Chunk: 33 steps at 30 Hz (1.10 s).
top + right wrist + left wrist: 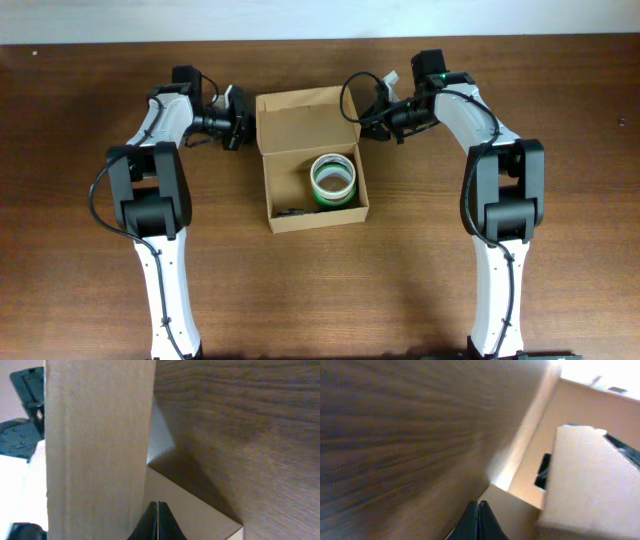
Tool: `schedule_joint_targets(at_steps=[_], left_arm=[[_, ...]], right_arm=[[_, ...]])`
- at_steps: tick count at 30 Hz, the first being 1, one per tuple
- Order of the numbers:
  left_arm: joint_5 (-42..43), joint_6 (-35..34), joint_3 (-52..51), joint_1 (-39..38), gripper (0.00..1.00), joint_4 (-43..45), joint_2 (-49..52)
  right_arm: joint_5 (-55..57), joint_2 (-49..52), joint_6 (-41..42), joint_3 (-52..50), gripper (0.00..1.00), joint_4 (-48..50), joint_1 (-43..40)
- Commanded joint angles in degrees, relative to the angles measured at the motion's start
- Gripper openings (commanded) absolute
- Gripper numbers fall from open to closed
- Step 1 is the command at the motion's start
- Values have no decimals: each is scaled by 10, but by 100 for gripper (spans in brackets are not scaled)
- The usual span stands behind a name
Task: Pack container
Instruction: 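Move both grippers to the box lid's side flaps, then push the lid down over the box with both grippers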
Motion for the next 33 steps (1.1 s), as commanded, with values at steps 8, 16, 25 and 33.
schedule_joint_targets(at_steps=[8,16,25,33], left_arm=[[37,-16,92,-3,2,1,-17],[35,-15,150,-4,2,-40,-83],[-17,108,150,-29,2,-224,-119],[-84,183,150,-71,2,-344,-141]], right_arm=[[-100,2,-1,15,4,36,4],[-116,-3,-1,73,4,30,4],[-80,-37,-25,137,4,-22,4],[52,-38,-139,237,4,-238,10]])
